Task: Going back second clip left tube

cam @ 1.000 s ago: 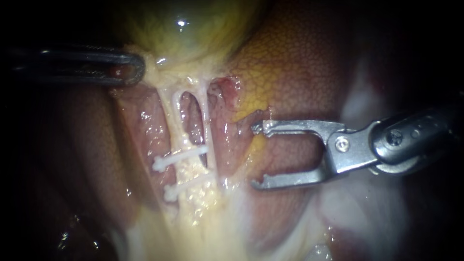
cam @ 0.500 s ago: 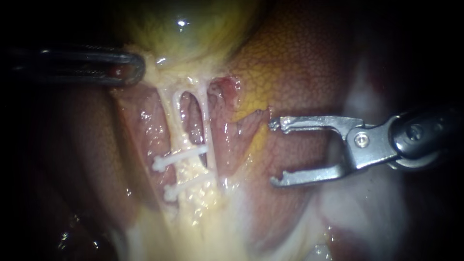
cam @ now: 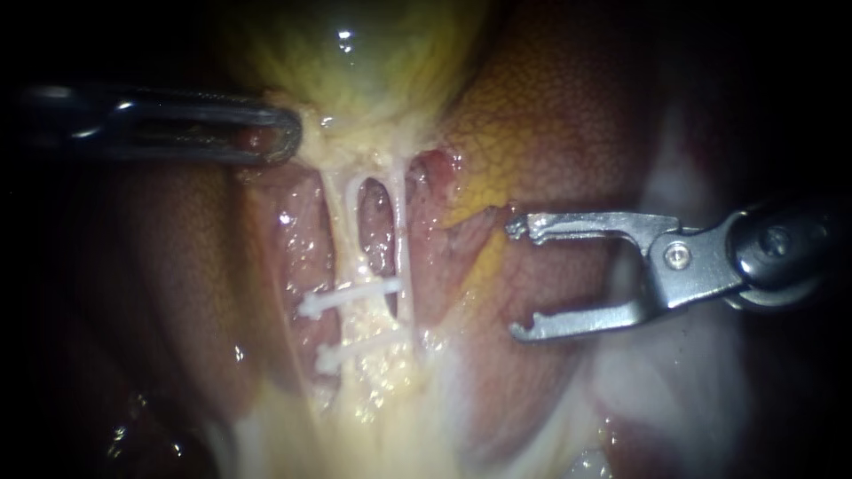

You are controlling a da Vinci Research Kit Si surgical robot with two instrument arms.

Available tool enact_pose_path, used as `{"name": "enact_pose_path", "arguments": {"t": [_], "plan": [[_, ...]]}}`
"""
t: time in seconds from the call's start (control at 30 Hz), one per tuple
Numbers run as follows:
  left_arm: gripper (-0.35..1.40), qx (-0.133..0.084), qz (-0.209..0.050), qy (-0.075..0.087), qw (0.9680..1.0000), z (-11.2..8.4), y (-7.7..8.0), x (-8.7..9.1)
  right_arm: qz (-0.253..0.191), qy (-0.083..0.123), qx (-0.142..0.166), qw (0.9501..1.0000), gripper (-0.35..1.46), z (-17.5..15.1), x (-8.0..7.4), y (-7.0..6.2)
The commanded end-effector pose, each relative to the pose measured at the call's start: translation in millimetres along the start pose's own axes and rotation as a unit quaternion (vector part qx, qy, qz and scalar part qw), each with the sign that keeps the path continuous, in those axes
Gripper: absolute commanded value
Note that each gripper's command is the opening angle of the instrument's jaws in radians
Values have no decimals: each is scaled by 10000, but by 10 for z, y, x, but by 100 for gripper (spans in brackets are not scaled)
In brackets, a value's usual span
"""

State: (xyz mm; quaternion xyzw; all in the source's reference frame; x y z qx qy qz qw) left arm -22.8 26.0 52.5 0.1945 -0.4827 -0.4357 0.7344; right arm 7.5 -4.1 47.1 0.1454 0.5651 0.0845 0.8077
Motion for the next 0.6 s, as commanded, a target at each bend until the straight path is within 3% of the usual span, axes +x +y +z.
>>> {"name": "enact_pose_path", "arguments": {"t": [0.03,0.6], "plan": [[-35,1,2,-13,10000,1,0,1,1,-3,-1,10000,50,0,0,0],[-35,9,5,-13,10000,5,1,1,0,-2,4,10000,50,-2,0,0]]}}
